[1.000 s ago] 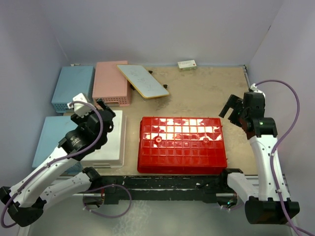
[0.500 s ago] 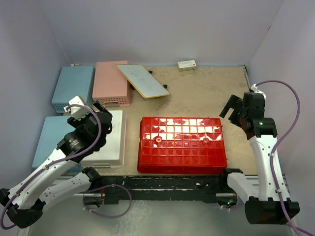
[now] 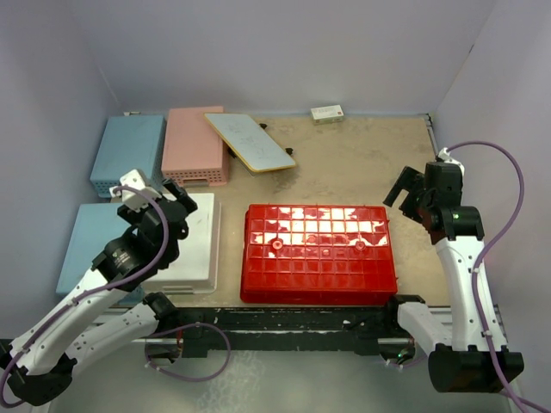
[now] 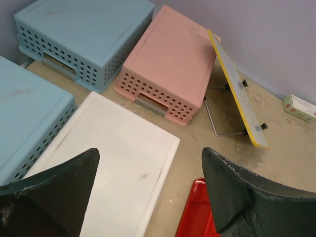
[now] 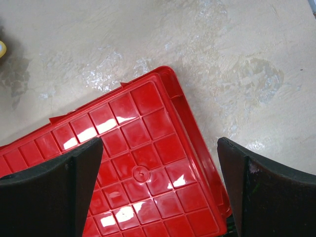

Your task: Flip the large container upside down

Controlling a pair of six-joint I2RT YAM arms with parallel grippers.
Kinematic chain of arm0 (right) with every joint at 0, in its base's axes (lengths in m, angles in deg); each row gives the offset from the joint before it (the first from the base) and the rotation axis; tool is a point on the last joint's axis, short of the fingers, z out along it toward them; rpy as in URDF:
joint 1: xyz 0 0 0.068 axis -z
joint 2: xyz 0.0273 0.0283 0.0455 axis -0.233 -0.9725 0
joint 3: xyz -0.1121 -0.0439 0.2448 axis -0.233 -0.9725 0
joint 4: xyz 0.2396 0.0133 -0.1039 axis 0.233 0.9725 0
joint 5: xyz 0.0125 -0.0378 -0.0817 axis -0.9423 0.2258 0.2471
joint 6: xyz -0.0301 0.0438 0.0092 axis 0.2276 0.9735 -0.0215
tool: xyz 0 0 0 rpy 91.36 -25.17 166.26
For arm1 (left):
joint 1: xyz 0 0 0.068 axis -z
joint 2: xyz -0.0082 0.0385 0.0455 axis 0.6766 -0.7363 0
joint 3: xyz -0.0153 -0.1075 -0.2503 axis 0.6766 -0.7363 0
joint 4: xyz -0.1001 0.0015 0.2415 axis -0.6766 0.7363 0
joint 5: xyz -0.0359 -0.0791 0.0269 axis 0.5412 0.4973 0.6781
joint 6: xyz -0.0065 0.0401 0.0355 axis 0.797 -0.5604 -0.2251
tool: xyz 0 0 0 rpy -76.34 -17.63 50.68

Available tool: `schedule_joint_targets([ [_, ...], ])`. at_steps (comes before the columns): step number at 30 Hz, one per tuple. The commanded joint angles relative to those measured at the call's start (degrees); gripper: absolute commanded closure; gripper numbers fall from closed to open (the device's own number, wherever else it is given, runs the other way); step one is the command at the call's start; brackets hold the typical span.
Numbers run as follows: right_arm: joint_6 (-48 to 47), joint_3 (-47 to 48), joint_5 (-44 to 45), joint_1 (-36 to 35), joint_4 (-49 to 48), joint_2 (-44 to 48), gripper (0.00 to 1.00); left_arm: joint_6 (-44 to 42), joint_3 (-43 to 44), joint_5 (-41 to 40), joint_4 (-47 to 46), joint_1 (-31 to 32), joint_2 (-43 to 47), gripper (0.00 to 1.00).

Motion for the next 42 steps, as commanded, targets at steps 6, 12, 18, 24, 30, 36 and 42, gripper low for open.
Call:
schedule_joint_targets([
  [6, -0.14, 0.63, 0.11, -0.20, -1.10, 0.39, 0.00, -4.63, 0.14, 4.58, -5.06, -0.11, -0.23, 0.18],
  [12, -0.72, 0.89, -2.72, -0.20, -0.99, 0.21, 0.00, -6.96, -0.03, 7.76, -7.19, -0.09, 0.00, 0.17],
  [18, -1.95, 0.82, -6.47, -0.20, -1.10, 0.19, 0.00, -7.51, -0.72, 9.58, -9.01, -0.11, 1.20, 0.17],
  [24, -2.47, 0.65, -7.25, -0.20, -0.95, 0.47, 0.00, -7.06, -1.50, 11.42, -10.44, -0.12, 2.36, 0.17],
  [30, -2.63, 0.43, -7.32, -0.20, -1.00, 0.78, 0.00, -6.88, -2.04, 12.13, -10.87, -0.13, 3.35, 0.17],
  [36, -2.81, 0.21, -8.51, -0.20, -1.42, 1.16, 0.00, -7.60, -2.84, 13.55, -11.89, -0.08, 4.23, 0.17],
  [42, -2.98, 0.07, -8.92, -0.20, -1.51, 1.38, 0.00, -8.08, -3.08, 14.72, -12.45, -0.13, 4.36, 0.17],
])
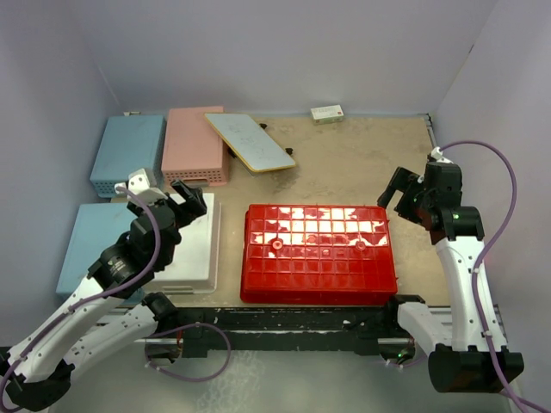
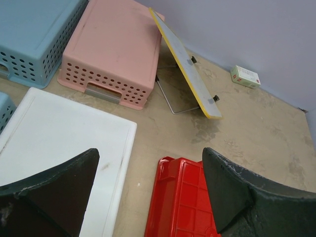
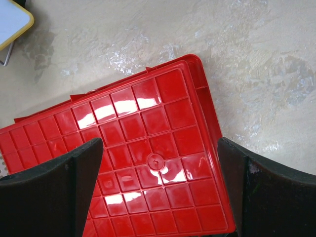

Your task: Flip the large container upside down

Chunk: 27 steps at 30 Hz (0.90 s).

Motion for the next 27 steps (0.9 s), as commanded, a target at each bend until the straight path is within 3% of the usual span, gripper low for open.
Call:
schedule_joint_targets([
  [1, -1.03, 0.05, -0.91, -0.20, -1.47, 1.35, 0.00, -1.61, -0.15, 1.43, -2.80, -0.10, 0.32, 0.17],
  [27, -1.30, -0.32, -1.89, -0.20, -1.84, 1.88, 0.00, -1.91, 0.14, 2.19, -2.54, -0.12, -0.24, 0.17],
])
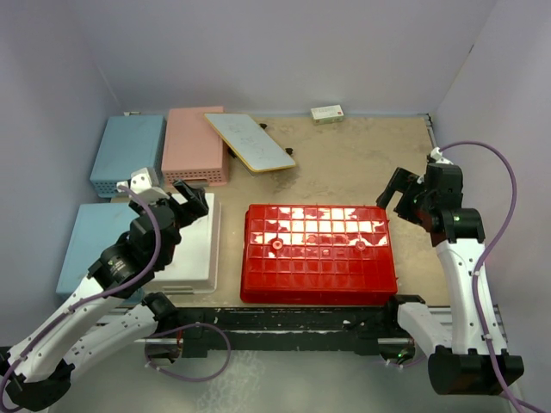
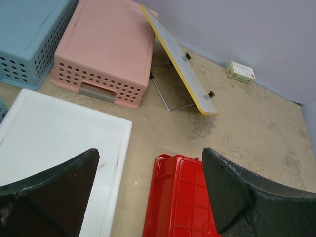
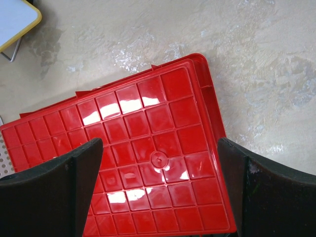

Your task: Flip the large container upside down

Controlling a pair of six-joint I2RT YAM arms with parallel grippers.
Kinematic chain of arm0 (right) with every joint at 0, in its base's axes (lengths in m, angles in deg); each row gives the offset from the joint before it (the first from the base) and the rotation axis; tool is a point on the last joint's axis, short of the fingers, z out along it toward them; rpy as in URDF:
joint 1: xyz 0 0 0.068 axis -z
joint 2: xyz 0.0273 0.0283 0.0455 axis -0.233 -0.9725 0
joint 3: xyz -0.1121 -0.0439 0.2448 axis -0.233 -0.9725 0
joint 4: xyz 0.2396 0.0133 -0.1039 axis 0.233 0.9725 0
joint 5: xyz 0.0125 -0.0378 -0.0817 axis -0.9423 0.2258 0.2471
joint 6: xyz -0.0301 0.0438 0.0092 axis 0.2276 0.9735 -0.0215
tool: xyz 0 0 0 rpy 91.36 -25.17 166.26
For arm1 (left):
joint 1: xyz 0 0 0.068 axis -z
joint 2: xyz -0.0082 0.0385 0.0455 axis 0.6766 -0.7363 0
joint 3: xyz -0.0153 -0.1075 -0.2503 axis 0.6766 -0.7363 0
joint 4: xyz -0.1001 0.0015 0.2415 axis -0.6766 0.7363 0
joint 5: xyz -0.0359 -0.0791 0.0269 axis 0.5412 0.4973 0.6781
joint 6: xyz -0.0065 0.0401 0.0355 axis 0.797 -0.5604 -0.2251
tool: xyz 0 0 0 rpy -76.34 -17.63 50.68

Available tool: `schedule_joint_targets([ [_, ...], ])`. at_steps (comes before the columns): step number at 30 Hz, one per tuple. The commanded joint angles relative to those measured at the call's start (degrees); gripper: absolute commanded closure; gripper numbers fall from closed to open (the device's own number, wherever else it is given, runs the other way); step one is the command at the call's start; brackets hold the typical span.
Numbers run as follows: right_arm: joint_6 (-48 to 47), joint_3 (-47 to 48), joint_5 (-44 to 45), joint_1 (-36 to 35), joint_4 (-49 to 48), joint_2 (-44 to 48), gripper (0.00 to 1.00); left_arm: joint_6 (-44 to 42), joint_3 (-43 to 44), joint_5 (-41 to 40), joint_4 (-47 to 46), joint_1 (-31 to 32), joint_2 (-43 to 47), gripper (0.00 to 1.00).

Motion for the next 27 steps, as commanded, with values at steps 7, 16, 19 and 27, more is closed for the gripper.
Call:
schedule_joint_targets([
  [7, -1.06, -0.30, -0.47, -0.20, -1.83, 1.15, 0.00, 0.61, 0.56, -2.64, -1.63, -0.09, -1.10, 0.17],
  [16, -0.97, -0.02, -0.82, -0.20, -2.01, 0.86, 0.00, 3.92, 4.33, -5.99, 1.80, -0.11, -7.86, 0.17],
  [19, -0.97, -0.03, -0.74, -0.20, -1.94, 0.83, 0.00, 3.99, 4.33, -6.16, 1.46, -0.10, -8.20, 0.17],
  [27, -1.02, 0.12, -0.99, -0.20, -2.05, 0.63, 0.00, 2.57, 4.78, -6.46, 1.43, -0.11, -8.69, 0.17],
])
